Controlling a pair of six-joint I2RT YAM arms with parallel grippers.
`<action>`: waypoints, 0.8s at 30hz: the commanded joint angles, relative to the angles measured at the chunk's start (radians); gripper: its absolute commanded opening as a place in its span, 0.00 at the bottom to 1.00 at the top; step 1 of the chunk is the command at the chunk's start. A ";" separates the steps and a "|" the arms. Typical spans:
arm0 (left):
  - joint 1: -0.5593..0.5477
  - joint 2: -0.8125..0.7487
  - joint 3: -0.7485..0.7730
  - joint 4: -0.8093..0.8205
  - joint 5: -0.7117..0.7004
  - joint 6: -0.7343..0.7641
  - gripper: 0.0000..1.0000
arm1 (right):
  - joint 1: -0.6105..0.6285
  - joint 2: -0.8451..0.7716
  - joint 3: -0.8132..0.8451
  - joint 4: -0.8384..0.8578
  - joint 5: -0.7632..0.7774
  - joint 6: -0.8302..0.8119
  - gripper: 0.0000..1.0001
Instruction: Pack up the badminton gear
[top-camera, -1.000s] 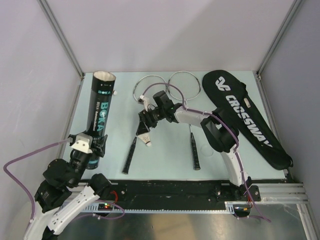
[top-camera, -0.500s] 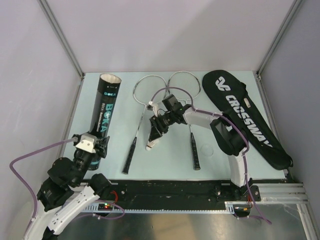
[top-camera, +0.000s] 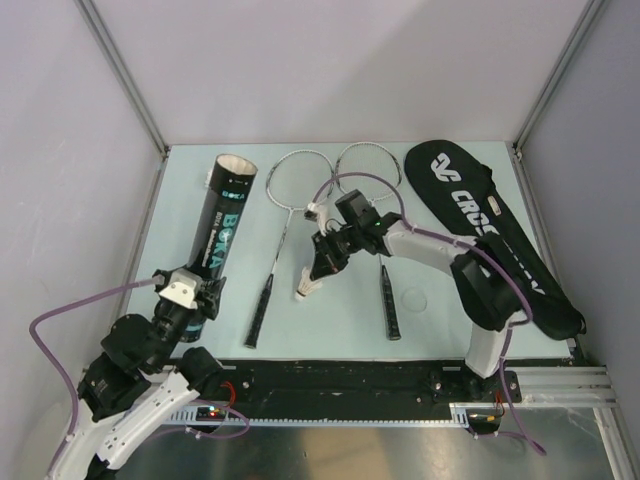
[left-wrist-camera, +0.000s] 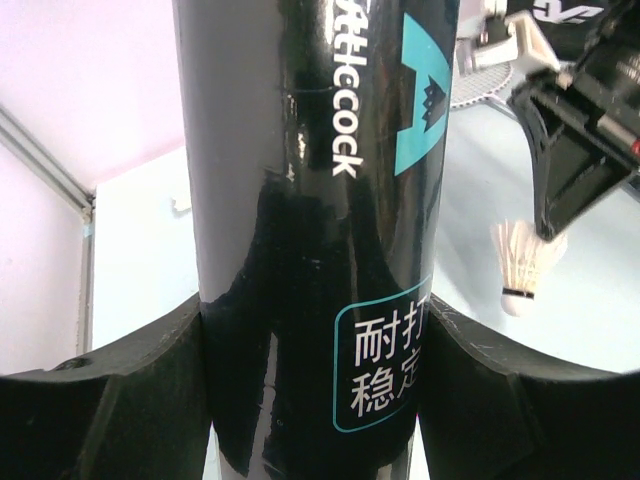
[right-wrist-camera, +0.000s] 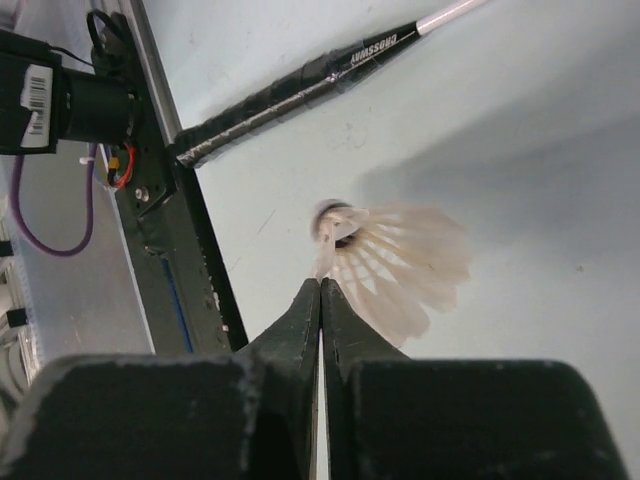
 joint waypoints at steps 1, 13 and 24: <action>0.006 0.000 -0.002 0.058 0.087 0.024 0.45 | -0.026 -0.180 -0.034 0.047 0.088 0.051 0.00; 0.006 0.123 -0.005 0.045 0.368 0.128 0.43 | -0.109 -0.806 -0.082 -0.074 0.584 0.186 0.00; 0.005 0.145 -0.019 0.045 0.631 0.337 0.42 | -0.115 -1.152 -0.087 -0.160 0.437 0.138 0.00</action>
